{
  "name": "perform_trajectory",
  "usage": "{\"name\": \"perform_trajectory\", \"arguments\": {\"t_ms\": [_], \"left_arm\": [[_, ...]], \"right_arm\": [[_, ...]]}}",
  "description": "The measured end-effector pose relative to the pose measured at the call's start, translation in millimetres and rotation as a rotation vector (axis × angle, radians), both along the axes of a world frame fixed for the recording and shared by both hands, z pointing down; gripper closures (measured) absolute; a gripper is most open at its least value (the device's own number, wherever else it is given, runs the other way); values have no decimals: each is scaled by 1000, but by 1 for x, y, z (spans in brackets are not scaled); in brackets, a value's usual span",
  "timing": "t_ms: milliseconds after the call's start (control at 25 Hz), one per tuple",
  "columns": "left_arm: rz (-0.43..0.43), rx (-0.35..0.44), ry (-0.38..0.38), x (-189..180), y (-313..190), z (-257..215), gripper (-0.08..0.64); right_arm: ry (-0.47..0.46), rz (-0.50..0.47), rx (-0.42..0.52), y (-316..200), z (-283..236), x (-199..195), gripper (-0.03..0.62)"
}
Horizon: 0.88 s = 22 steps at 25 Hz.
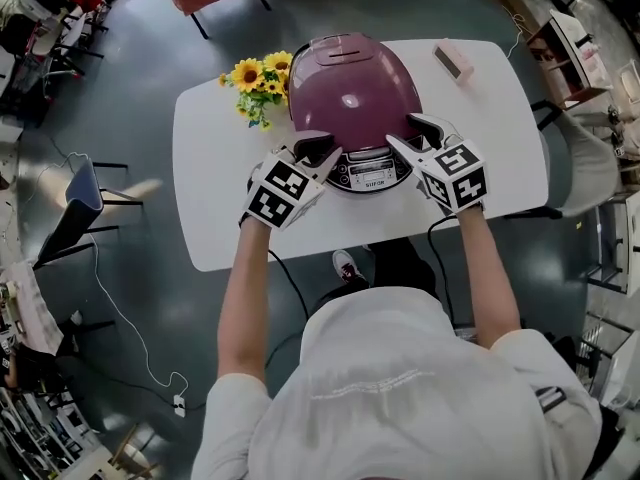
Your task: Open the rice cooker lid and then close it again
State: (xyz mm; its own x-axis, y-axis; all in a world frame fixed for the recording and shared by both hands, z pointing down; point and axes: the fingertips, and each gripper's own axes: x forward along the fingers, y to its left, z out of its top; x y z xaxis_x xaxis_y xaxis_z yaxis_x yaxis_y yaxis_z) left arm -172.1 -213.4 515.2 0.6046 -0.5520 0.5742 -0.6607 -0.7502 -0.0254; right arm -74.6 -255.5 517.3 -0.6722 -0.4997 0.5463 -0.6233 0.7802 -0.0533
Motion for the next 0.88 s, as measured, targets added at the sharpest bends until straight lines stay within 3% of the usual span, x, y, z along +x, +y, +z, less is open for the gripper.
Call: {"name": "perform_trajectory", "arguments": {"t_ms": [480,720,880], "left_arm": [[28,-19,-19,-1,2,1,479],[1,16,-58,-1,2,2,479],[2,11,-45,0,1,3,479]], "right_arm": [[-28,-15,-26,1,3,-1,377],[-25,-17,-21,0,4,0,374],[-33,-11,-20,-1,6,0,374]]}}
